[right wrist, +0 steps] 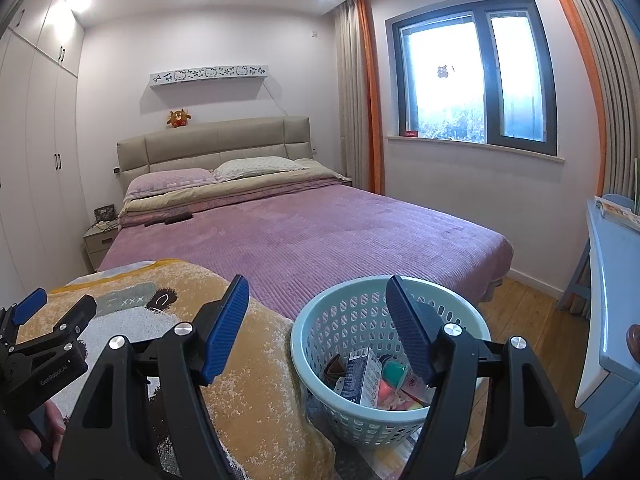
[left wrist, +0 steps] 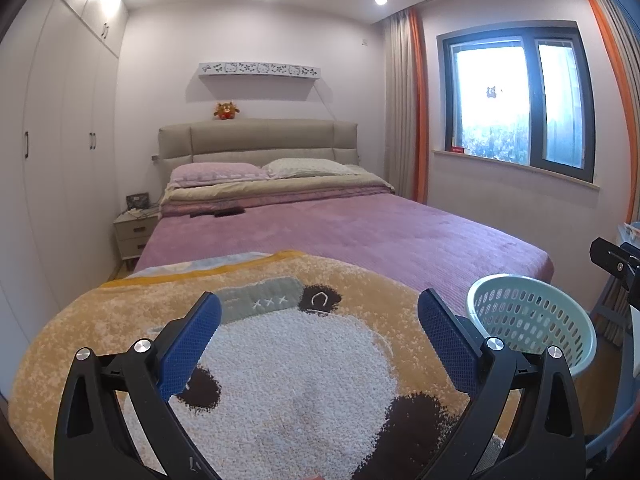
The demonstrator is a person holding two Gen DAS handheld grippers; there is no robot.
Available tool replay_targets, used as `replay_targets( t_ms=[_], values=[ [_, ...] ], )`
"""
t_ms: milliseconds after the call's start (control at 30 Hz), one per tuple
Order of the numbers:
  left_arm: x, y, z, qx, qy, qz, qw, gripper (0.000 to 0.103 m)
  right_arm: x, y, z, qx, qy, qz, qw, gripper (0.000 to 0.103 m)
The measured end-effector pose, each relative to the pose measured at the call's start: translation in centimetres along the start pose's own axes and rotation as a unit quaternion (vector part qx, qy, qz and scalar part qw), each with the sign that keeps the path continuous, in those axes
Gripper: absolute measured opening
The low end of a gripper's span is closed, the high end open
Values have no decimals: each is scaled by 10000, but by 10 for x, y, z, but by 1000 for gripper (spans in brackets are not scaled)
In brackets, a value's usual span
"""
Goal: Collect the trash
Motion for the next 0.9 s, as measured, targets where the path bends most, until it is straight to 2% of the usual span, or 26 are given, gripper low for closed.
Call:
replay_targets(
  t_ms=[67, 100, 900],
  values=[
    [1, -1, 1, 1, -9, 4, 10000, 95, 0, 0, -1, 5, -6, 1, 10000, 77],
    [1, -1, 1, 0, -13, 4, 10000, 96, 1, 1, -1, 4, -8, 16, 10000, 78],
    [1, 2, 4, -89, -36, -15, 10000, 96, 0, -1, -2, 96, -20, -49, 9999, 80]
  ],
)
Point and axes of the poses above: each gripper's, at about its wrist camera, not at the fingertips, and y roughly against the way its jaws point, z to its right, x to its top, the point moved 2 cm from there along -y, roughly the way its jaws point, and after that the axes turned 15 degrees about x, right-handed, at the moved point
